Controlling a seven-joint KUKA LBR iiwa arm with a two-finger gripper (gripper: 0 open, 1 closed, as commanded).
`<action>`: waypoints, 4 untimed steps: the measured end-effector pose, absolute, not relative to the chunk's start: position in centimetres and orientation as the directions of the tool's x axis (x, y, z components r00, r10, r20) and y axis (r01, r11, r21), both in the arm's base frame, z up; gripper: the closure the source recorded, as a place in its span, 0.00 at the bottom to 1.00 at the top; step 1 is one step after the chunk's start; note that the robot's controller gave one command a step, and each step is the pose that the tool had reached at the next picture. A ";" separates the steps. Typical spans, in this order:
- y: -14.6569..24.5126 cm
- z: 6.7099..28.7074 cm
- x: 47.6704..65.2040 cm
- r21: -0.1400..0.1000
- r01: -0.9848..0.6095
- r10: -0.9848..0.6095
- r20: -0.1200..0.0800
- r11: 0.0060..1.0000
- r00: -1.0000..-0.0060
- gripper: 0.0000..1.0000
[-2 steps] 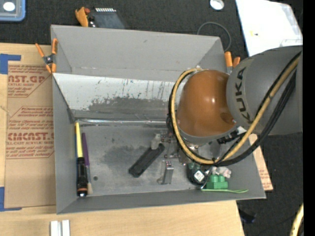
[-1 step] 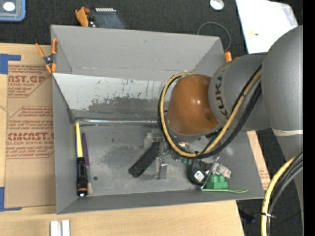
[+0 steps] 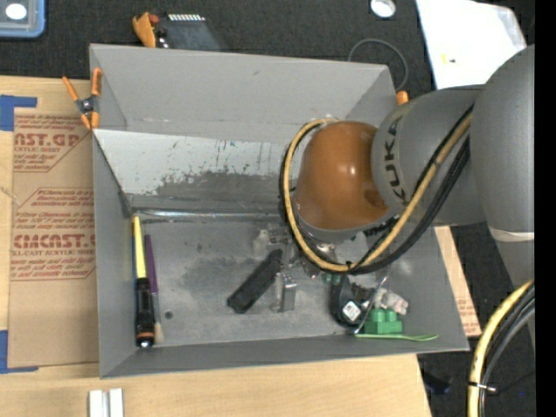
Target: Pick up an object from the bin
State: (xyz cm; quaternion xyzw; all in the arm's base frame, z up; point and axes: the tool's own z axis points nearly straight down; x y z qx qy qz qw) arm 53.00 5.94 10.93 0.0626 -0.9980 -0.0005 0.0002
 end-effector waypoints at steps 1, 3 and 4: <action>7.2 11.4 53.4 0.002 -0.119 -0.119 -0.003 0.993 -0.993 0.00; 8.6 7.1 54.8 0.005 -0.081 -0.081 -0.010 0.997 -0.997 1.00; 8.6 7.1 54.8 0.005 -0.081 -0.081 -0.010 0.997 -0.997 1.00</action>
Offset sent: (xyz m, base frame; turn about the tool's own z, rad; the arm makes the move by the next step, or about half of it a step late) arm 0.0168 0.0072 -0.0393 0.0476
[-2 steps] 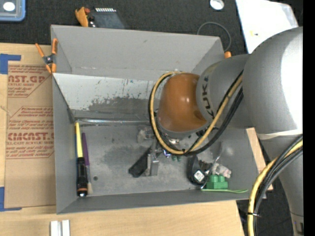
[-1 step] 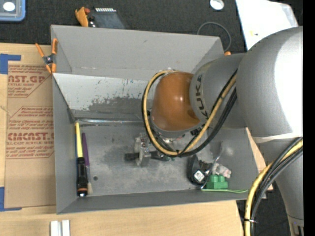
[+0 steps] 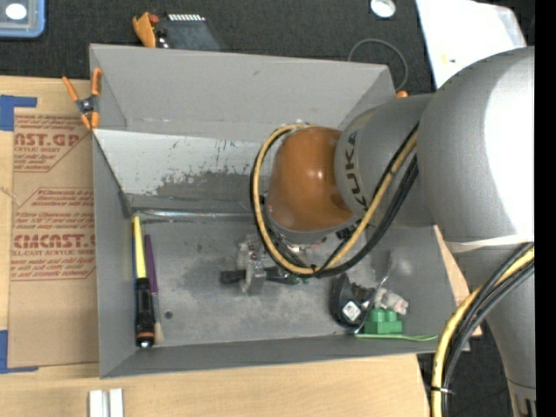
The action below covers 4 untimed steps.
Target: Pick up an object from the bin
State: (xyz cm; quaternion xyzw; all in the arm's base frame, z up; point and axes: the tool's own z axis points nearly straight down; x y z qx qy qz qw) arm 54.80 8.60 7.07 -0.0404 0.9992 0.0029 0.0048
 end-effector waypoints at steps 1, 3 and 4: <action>8.6 7.6 54.8 0.006 -0.081 -0.081 -0.009 0.997 -0.997 1.00; 8.6 9.4 54.8 0.006 -0.081 -0.081 -0.010 0.997 -0.997 1.00; 8.7 10.7 54.7 0.006 -0.080 -0.080 -0.009 0.997 -0.997 1.00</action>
Offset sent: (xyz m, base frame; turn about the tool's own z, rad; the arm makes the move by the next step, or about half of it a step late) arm -0.0003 0.0001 0.0209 0.0000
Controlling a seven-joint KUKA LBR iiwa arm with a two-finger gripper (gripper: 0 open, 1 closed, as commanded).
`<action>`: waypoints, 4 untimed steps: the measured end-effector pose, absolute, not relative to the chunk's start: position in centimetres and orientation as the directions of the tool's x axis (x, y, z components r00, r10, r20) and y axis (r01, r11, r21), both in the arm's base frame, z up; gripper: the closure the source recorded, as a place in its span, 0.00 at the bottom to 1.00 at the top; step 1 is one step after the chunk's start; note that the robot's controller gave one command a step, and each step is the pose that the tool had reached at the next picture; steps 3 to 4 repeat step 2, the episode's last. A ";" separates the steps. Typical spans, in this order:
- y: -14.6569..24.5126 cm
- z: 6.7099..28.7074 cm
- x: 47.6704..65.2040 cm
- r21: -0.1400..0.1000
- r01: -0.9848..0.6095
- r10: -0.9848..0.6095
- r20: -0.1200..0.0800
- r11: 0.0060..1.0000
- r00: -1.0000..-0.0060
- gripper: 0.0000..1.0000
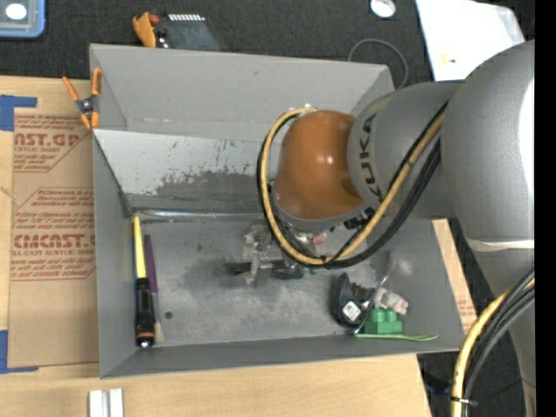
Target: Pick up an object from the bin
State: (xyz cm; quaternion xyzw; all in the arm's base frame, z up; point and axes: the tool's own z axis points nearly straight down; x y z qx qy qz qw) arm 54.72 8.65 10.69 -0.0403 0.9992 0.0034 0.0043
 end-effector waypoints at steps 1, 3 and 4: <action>8.7 11.8 54.8 0.007 -0.080 -0.080 -0.011 0.997 -0.997 1.00; 8.7 14.2 54.6 0.007 -0.080 -0.080 -0.006 0.997 -0.997 1.00; 8.7 14.2 54.6 0.007 -0.080 -0.080 -0.006 0.997 -0.997 1.00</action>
Offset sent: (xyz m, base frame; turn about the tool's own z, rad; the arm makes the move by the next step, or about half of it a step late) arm 0.0004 0.0001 0.0645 -0.0001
